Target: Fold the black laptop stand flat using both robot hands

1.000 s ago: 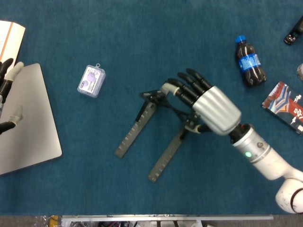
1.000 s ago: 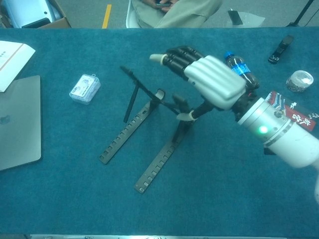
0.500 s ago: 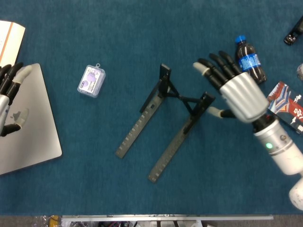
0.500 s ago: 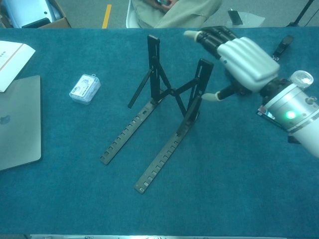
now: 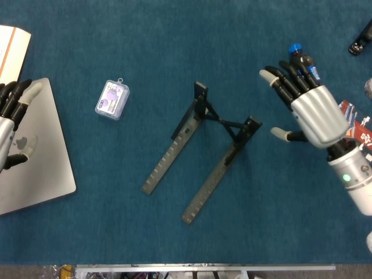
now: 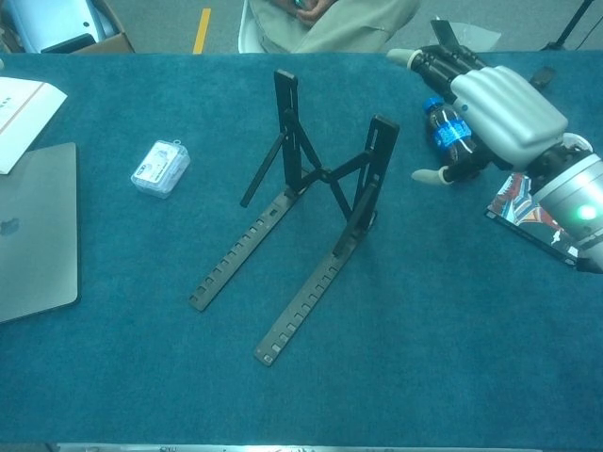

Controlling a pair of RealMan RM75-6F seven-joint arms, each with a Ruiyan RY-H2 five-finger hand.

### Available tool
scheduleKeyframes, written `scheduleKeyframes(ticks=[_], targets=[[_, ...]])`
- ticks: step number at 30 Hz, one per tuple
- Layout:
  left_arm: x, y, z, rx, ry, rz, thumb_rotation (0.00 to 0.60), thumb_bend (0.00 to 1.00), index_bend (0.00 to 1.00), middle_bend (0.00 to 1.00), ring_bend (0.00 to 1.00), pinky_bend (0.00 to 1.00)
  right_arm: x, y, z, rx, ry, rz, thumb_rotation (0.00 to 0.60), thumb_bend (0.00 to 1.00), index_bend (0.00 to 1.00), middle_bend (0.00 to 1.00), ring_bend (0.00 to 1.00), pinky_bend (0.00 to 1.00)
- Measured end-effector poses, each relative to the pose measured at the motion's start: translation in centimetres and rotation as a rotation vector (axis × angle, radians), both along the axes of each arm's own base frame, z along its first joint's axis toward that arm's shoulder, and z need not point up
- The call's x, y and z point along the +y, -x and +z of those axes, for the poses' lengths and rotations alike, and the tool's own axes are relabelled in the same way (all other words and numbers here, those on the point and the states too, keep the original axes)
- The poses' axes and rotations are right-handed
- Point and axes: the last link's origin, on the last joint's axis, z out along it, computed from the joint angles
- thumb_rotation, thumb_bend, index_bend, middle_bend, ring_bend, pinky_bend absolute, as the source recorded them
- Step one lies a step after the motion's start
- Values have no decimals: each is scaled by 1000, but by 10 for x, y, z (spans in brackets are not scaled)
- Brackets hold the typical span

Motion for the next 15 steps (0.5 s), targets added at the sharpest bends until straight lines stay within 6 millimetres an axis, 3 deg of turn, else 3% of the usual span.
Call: scheduleKeyframes(ticks=[8,15], targets=[[-5,-1,-5,11,32,11,600,409,0,45,0,39,13,-10,14,-91,-45,16,600,0,0,105,0,6],[-3,-6,-16,15,73,11,600,409,0,45,0,39,24,-25,14,-126,-89,72,600,0,0,103,0,6]])
